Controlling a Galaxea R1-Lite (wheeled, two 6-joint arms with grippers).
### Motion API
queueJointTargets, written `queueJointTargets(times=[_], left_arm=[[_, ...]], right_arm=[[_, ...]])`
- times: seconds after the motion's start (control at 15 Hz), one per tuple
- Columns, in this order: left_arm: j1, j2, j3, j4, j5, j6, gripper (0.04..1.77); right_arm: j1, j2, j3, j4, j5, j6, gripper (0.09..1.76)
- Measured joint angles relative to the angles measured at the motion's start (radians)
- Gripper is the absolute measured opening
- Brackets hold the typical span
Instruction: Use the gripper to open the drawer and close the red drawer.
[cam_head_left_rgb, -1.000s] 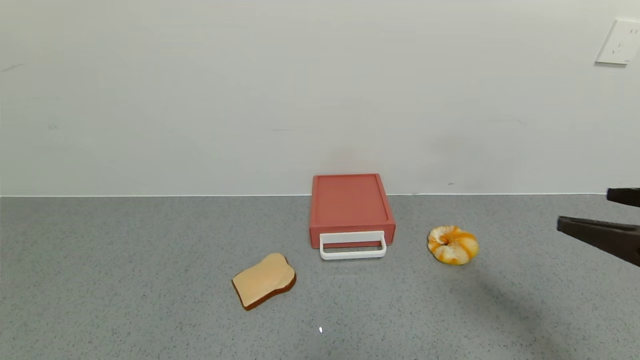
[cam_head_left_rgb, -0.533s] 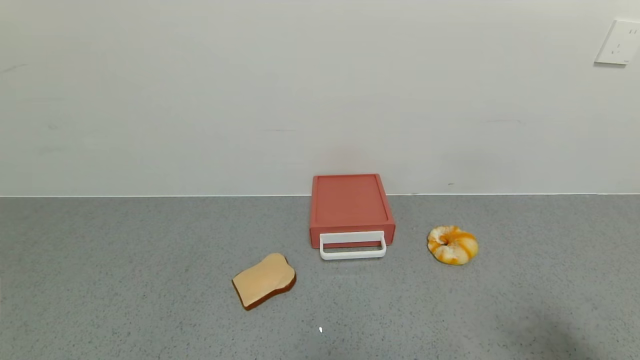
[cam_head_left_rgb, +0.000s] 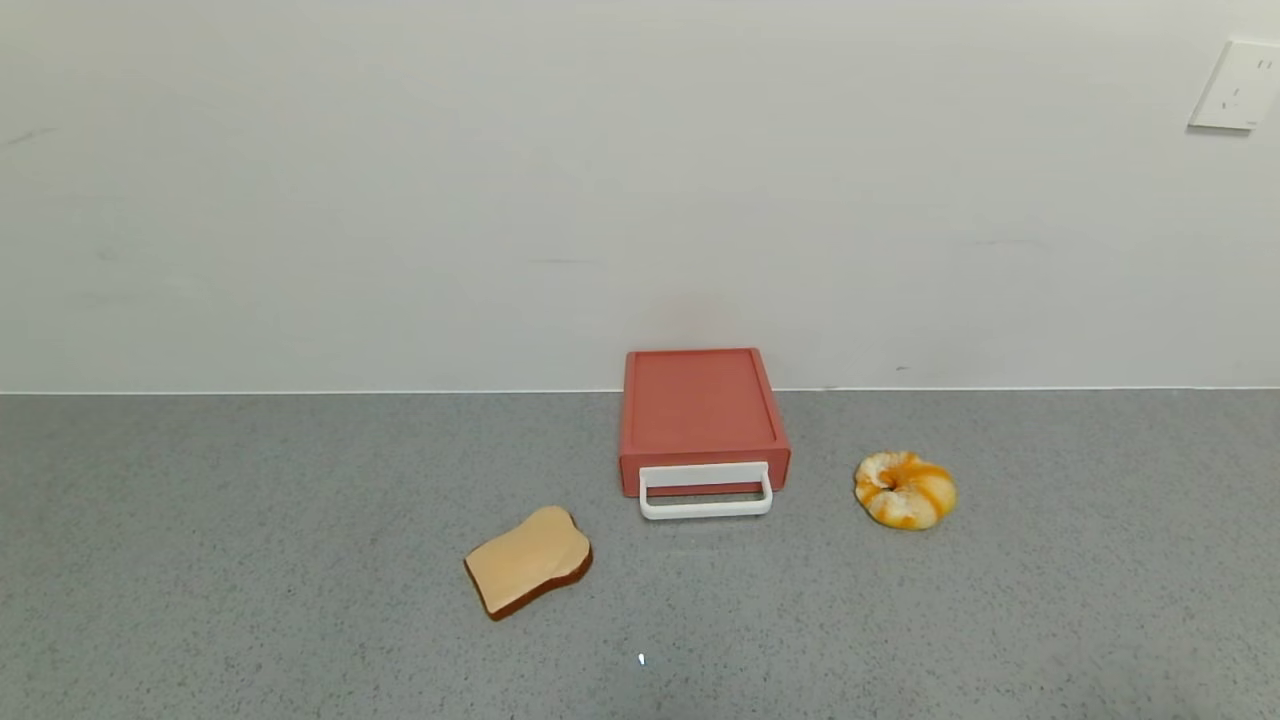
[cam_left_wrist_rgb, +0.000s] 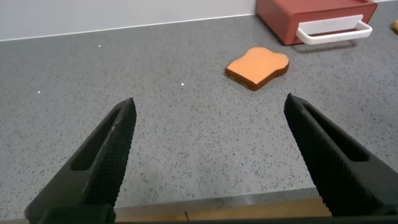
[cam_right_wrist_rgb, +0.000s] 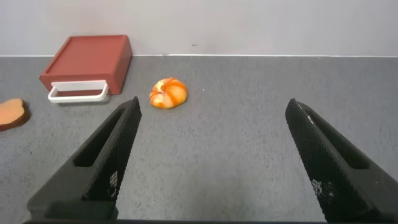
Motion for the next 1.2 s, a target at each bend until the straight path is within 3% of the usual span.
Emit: queueJointTargets(times=[0.47, 0.73, 0.93, 1.2], left_arm=[[0.0, 0.0, 0.0, 0.0, 0.0, 0.0, 1.72], [0.0, 0.0, 0.0, 0.0, 0.0, 0.0, 1.72], [0.0, 0.0, 0.0, 0.0, 0.0, 0.001, 1.72], [0.0, 0.0, 0.0, 0.0, 0.0, 0.001, 1.72]], right_arm=[[0.035, -0.207, 0.069, 0.081, 0.005, 0.001, 1.71], [0.044, -0.331, 0.176, 0.088, -0.003, 0.002, 1.71], [0.041, -0.377, 0.279, -0.045, -0.071, 0.032, 1.71], [0.04, -0.39, 0.442, -0.216, -0.083, 0.01, 1.71]])
